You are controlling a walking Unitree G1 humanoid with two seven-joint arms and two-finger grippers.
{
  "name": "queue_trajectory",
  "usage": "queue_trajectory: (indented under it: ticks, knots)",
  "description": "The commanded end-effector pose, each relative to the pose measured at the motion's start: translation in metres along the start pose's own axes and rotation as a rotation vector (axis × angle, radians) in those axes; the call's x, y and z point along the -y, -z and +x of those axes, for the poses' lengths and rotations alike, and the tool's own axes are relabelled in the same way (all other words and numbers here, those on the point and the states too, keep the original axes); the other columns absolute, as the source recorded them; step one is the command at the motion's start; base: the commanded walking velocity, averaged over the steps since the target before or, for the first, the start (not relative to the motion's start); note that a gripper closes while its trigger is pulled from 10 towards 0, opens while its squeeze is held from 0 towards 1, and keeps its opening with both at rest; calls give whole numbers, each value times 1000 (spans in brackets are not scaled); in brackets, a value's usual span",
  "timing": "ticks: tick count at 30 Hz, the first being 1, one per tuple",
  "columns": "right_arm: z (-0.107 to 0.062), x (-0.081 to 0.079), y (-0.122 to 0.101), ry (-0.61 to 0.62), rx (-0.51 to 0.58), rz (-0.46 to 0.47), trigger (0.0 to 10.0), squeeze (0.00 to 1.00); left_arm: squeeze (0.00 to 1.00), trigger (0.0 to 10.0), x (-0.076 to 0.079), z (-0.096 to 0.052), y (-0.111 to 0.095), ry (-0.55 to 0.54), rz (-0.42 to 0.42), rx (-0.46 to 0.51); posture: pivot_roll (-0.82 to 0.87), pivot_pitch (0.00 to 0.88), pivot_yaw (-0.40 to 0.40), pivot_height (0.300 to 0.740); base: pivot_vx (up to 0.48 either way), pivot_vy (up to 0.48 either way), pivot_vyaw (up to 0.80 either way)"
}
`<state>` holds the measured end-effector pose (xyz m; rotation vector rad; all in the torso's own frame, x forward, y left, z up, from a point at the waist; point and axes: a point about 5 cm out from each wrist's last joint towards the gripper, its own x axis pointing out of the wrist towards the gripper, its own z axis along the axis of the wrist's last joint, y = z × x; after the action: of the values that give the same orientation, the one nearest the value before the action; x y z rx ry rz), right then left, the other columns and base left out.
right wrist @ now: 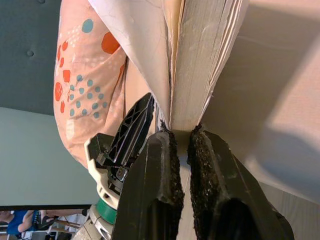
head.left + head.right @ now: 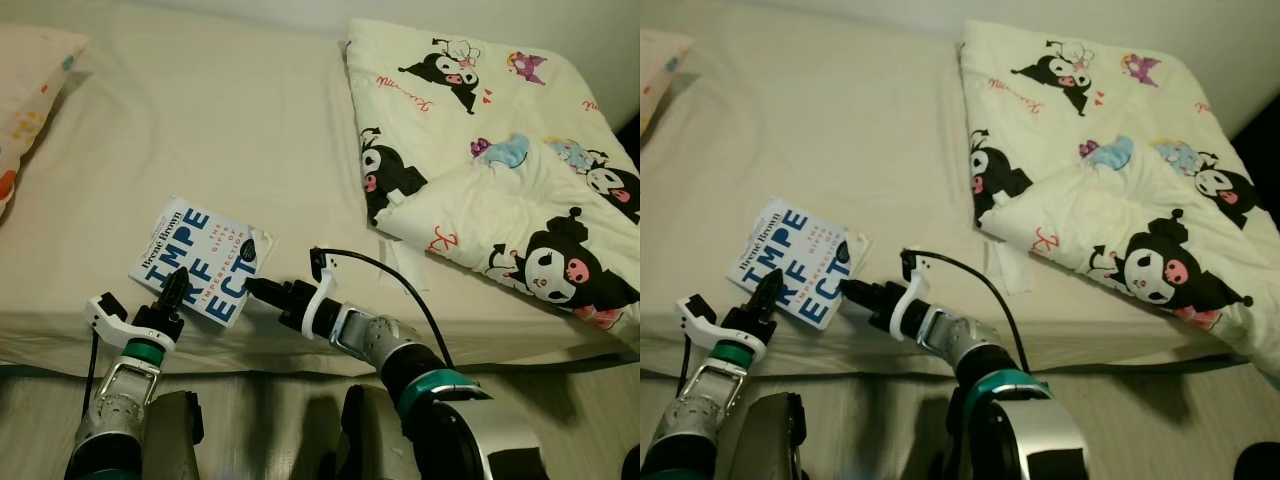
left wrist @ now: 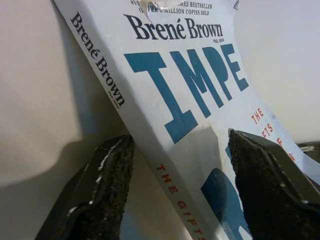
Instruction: Clean up the room
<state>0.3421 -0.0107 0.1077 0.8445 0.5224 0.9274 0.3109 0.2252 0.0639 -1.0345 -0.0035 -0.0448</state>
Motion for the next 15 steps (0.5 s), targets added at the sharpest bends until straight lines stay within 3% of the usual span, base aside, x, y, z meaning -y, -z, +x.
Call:
queue_trajectory:
  ticks: [1,15]
  knots:
    - [20,-18,20,-69,-30,43,0,0,0,0,-8,-7,9,-30,-11,-15,122,143,-108,566,0,0,0]
    - [20,-17,19,-59,-22,39,0,0,0,0,-4,-4,-4,-30,-16,117,126,131,-105,566,0,0,0]
